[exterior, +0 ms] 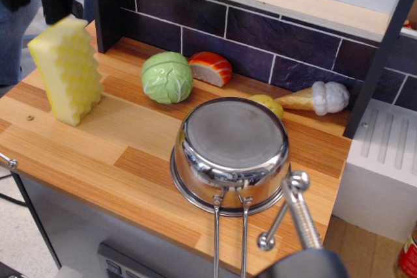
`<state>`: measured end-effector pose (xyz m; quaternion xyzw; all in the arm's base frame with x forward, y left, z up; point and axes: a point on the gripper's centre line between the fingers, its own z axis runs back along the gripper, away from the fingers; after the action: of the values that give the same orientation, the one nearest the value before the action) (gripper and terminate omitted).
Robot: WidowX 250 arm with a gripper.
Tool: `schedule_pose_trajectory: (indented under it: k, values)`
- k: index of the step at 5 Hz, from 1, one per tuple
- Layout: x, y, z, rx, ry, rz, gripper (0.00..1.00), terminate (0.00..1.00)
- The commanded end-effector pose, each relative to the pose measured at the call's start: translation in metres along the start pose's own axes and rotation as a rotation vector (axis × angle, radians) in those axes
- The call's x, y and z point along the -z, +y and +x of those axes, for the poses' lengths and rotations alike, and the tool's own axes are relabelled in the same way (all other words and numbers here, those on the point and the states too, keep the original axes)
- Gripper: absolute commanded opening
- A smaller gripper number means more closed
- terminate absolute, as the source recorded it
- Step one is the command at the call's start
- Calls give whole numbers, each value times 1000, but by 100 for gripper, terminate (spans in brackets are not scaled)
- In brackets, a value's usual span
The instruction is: Wipe pot with sponge
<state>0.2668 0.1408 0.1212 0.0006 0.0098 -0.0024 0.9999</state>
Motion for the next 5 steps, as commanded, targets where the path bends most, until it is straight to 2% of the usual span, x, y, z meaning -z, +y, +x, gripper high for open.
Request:
schedule_pose_trajectory:
  k: [1,2,3,4,5]
  values:
    - [11,-7,8,2,-51,16,100,0]
    - [27,-15,15,-9,-30,31,100,0]
    - [38,-14,18,-11,-39,51,100,0]
    - [42,-13,18,-33,-21,42,0,0]
    - [13,-32,25,-56,-33,-14,0,0]
